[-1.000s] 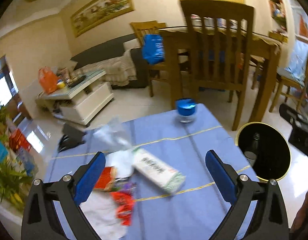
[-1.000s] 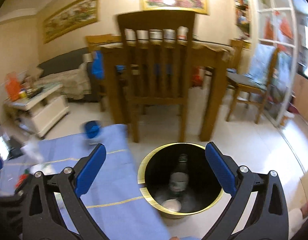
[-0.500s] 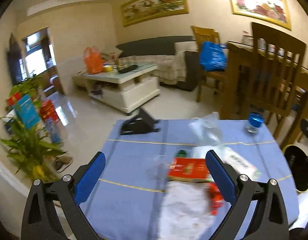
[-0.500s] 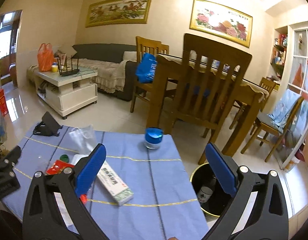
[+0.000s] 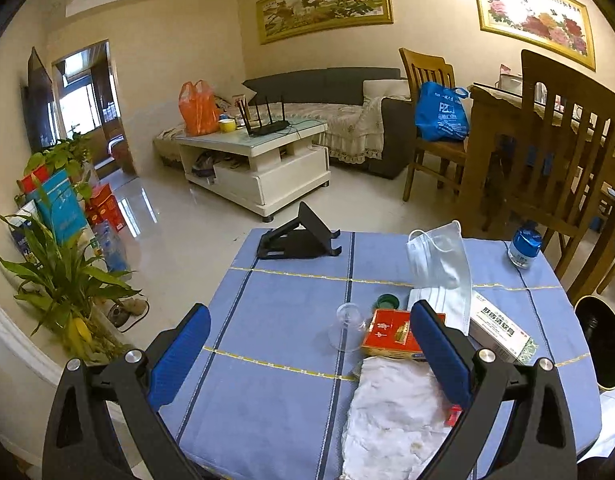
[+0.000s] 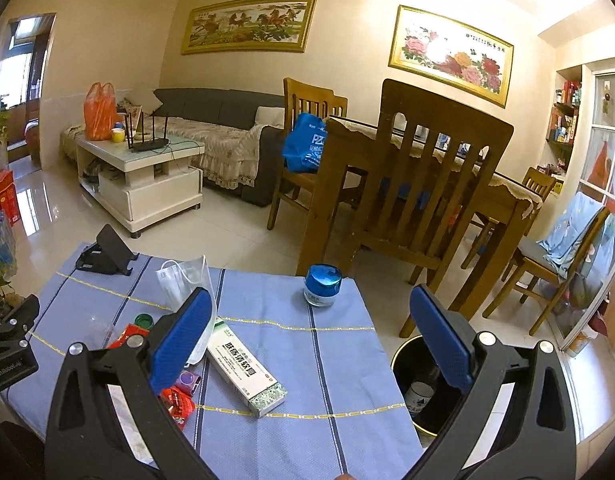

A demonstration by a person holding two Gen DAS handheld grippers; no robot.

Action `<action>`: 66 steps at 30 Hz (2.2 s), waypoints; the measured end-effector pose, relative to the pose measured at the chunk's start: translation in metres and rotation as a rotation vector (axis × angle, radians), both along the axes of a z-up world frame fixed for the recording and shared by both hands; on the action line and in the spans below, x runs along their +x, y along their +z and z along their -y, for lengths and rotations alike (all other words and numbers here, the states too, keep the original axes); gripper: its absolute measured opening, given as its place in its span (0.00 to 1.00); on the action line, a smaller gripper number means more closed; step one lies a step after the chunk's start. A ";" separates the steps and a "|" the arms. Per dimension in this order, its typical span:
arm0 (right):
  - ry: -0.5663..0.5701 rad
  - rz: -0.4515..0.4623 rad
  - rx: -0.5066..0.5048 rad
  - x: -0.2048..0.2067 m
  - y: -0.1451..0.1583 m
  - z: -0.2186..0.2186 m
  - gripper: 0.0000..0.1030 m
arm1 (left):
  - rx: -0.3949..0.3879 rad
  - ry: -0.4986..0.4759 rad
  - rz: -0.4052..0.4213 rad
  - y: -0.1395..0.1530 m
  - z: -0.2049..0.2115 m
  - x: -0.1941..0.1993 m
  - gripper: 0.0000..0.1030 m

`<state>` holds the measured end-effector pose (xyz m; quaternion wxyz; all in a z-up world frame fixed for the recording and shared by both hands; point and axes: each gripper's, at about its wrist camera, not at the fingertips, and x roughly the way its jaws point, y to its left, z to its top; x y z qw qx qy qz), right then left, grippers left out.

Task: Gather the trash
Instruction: 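Move both tools back over the table, then grasp the white ointment box with the right tool while the left tool grasps the clear plastic cup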

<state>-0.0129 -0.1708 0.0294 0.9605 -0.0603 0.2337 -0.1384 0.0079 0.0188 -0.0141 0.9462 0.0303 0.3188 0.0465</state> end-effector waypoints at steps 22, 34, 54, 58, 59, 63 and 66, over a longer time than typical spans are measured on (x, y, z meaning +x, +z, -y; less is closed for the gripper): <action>0.010 -0.086 0.001 0.010 -0.020 0.008 0.95 | -0.036 0.004 -0.077 -0.028 -0.017 0.015 0.94; 0.525 -0.482 0.350 0.079 -0.113 0.085 0.89 | -0.039 0.064 -0.132 -0.055 -0.063 0.026 0.94; 0.559 -0.603 0.395 0.068 -0.167 0.099 0.44 | -0.070 -0.130 -0.196 -0.086 -0.036 0.075 0.94; 0.522 -0.500 0.505 0.042 -0.166 0.132 0.44 | -0.072 -0.117 -0.227 -0.103 -0.023 0.108 0.93; 0.520 -0.479 0.522 0.038 -0.164 0.137 0.44 | -0.095 -0.126 -0.247 -0.109 -0.020 0.113 0.93; 0.529 -0.415 0.556 0.038 -0.161 0.143 0.44 | -0.072 -0.126 -0.269 -0.125 -0.008 0.123 0.83; 0.536 -0.389 0.581 0.041 -0.165 0.145 0.44 | -0.093 -0.124 -0.323 -0.138 -0.010 0.132 0.35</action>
